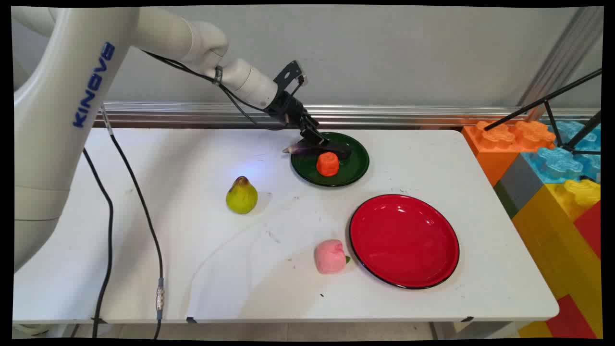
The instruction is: Pick up the mandarin from the green plate
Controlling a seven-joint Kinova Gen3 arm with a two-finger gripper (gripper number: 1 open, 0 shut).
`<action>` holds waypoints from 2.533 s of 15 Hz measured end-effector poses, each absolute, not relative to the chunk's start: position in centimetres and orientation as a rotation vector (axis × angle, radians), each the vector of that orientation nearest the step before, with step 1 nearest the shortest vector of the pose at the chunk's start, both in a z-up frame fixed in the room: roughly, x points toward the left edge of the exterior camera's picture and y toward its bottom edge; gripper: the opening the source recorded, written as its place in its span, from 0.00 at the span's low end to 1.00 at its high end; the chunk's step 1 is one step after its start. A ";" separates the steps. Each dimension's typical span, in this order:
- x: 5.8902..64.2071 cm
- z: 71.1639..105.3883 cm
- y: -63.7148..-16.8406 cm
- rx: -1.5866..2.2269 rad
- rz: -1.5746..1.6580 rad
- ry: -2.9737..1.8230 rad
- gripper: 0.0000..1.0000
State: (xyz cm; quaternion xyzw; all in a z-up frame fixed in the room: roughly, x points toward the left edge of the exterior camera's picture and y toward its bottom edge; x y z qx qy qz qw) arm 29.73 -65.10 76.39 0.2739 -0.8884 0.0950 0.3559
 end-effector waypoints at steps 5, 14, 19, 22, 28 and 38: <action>29.2 77.3 -64.7 0.695 0.253 -2.292 1.00; 26.9 78.7 -61.6 0.769 0.230 -2.296 1.00; 26.0 78.6 -59.6 0.825 0.209 -2.288 1.00; 25.9 78.2 -58.9 0.861 0.199 -2.284 1.00; 26.0 77.0 -58.0 0.924 0.179 -2.275 1.00; 25.9 74.8 -57.7 0.940 0.176 -2.258 1.00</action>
